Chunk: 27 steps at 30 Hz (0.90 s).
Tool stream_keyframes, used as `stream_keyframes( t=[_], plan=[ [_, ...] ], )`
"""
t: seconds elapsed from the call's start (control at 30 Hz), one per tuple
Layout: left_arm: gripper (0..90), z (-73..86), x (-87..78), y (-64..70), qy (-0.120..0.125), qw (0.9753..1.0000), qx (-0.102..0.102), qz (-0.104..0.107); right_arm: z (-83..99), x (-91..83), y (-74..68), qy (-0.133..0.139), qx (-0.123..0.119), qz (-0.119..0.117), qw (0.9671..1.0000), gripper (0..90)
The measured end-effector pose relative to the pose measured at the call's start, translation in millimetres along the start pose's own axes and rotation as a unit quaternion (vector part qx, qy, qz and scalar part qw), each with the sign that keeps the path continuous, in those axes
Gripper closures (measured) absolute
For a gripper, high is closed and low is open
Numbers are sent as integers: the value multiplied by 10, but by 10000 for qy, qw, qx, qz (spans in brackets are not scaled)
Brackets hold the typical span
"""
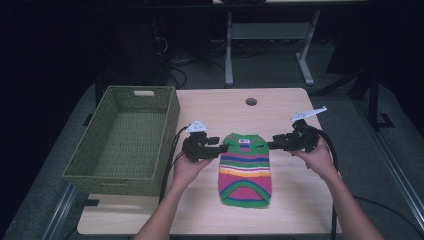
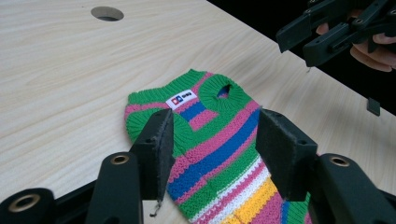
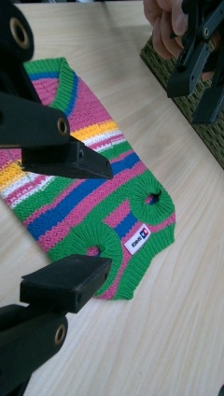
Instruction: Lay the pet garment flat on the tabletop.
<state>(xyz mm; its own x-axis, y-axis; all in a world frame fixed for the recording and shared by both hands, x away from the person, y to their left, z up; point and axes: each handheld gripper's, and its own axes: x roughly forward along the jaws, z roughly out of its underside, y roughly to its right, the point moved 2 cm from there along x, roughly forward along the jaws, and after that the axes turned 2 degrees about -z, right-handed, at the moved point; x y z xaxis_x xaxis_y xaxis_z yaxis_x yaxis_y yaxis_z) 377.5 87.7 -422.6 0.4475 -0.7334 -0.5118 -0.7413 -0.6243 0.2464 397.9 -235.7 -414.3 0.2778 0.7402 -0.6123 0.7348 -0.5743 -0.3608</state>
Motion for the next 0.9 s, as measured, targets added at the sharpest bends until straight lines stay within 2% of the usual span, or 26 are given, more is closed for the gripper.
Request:
stream_keyframes(
  t=[0.13,0.5,0.63,0.9],
  plan=[
    [419,34,-3,6,-67,10000,-9,58,50,-41,20,46,32,-146,9999,451],
    [352,96,-42,2,-130,9997,-133,148,165,-122,47,120,74,-235,9996,396],
    [319,109,-48,19,-109,9996,-187,153,210,-162,50,172,69,-292,9994,380],
    [292,162,-84,57,-161,9997,-173,92,332,-198,53,172,96,-319,9993,370]
  ],
)
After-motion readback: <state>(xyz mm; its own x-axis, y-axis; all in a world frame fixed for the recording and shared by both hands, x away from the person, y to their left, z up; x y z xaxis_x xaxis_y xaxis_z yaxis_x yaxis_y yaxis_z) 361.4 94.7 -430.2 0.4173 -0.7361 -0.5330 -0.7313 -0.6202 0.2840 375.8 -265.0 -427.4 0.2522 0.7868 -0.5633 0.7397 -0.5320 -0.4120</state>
